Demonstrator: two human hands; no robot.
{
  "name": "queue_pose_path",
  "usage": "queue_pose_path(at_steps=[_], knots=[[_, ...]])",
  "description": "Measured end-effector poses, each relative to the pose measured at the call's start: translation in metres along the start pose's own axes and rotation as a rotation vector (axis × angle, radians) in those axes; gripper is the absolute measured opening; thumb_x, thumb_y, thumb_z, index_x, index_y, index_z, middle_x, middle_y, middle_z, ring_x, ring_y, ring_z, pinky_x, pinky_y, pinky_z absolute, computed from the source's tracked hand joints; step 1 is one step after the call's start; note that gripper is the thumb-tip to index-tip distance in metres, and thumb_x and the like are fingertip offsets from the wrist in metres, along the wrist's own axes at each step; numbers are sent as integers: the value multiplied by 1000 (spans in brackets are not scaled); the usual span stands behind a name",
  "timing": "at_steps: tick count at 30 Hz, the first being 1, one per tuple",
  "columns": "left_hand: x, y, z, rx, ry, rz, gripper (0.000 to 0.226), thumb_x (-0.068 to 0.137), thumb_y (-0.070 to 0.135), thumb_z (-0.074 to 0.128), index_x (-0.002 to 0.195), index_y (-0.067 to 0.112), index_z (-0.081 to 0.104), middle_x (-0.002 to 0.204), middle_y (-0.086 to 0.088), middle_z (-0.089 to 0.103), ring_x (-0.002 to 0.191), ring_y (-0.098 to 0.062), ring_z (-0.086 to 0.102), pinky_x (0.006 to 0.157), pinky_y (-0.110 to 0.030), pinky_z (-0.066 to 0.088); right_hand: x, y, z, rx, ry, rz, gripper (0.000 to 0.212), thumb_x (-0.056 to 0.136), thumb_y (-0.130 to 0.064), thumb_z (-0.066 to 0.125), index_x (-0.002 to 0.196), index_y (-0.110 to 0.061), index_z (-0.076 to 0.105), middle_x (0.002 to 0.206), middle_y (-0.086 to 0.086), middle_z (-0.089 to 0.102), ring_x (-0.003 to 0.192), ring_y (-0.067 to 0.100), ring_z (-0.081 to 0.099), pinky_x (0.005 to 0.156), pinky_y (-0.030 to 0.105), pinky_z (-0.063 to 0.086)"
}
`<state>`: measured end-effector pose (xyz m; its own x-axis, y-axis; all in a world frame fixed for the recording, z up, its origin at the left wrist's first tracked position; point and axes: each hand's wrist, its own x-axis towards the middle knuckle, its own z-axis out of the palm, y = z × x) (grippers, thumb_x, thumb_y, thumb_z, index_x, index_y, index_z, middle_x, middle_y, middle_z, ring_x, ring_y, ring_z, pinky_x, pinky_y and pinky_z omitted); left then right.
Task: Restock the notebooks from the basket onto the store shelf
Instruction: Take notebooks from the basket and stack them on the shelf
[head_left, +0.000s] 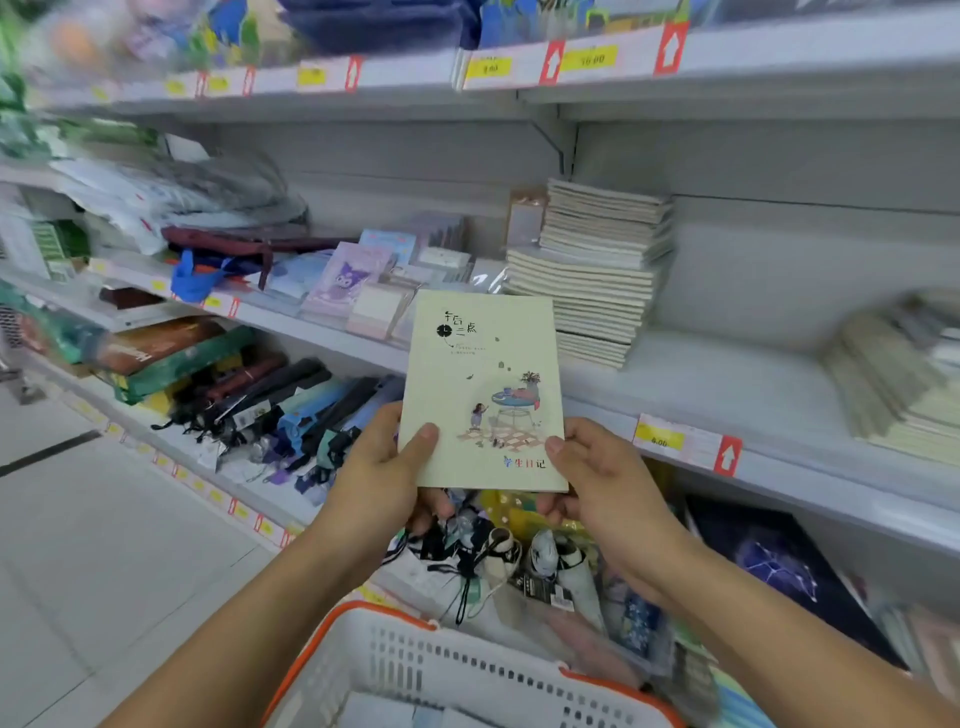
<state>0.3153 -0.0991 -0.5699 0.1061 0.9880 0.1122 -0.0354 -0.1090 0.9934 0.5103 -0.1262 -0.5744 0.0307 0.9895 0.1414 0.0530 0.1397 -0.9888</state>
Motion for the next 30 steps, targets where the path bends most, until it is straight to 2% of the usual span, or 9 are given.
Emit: queue_pose_path(at_steps=[4, 8, 15, 17, 19, 21, 23, 26, 30], knots=[[38, 36, 26, -36, -64, 32, 23, 104, 23, 44, 125, 20, 52, 58, -2, 51, 41, -10, 37, 38, -21, 28, 12, -38, -17, 96, 48, -57, 20, 104, -7, 47, 122, -12, 54, 91, 21, 70, 49, 17, 54, 43, 28, 41], [78, 90, 55, -161, -118, -39, 28, 100, 38, 50, 122, 21, 55, 96, -3, 72, 57, -16, 63, 42, -22, 42, 53, -86, -50, 278, 214, -119, 23, 102, 2, 44, 120, -6, 56, 82, 14, 68, 48, 11, 54, 44, 20, 45], [111, 120, 67, -41, -138, -55, 38, 98, 49, 47, 121, 21, 55, 96, 2, 76, 70, -15, 70, 55, -25, 49, 178, -159, -106, 459, 399, -77, 12, 100, 7, 46, 105, 2, 56, 98, 16, 59, 67, 21, 57, 41, 17, 50], [112, 117, 69, -14, -139, -55, 36, 98, 49, 46, 119, 21, 55, 93, 4, 77, 69, -13, 69, 55, -25, 48, 205, -163, -112, 380, 410, -40, 17, 99, 5, 49, 112, -3, 56, 98, 16, 58, 67, 21, 55, 39, 19, 49], [111, 112, 70, 0, -148, -64, 35, 98, 49, 46, 116, 21, 57, 94, 3, 77, 72, -14, 68, 56, -26, 48, 225, -159, -117, 145, 459, -25, 5, 97, -2, 58, 101, -2, 57, 89, 18, 57, 61, 22, 53, 44, 23, 47], [110, 107, 69, 1, -144, -75, 34, 98, 47, 47, 115, 20, 59, 96, 0, 76, 74, -17, 68, 57, -26, 48, 239, -154, -121, -185, 536, -8, 21, 92, -19, 68, 86, -3, 56, 85, 19, 59, 63, 26, 55, 57, 32, 46], [112, 102, 66, 0, -126, -79, 33, 98, 46, 49, 115, 19, 59, 96, -2, 76, 74, -18, 67, 57, -26, 48, 243, -153, -121, -414, 567, -9, 40, 85, -37, 75, 95, -1, 62, 96, 17, 67, 77, 29, 64, 66, 32, 49], [114, 98, 62, 16, -118, -77, 34, 96, 48, 50, 114, 20, 59, 96, -1, 76, 73, -18, 67, 57, -27, 48, 245, -154, -121, -535, 619, 5, 63, 81, -45, 78, 121, 1, 61, 127, 15, 65, 113, 32, 64, 76, 26, 47], [108, 92, 62, 53, -122, -78, 33, 96, 46, 50, 113, 20, 61, 94, -2, 76, 70, -17, 67, 57, -27, 46, 244, -156, -121, -556, 701, -2, 49, 81, -45, 78, 107, -5, 64, 119, 13, 68, 104, 32, 67, 73, 29, 50]])
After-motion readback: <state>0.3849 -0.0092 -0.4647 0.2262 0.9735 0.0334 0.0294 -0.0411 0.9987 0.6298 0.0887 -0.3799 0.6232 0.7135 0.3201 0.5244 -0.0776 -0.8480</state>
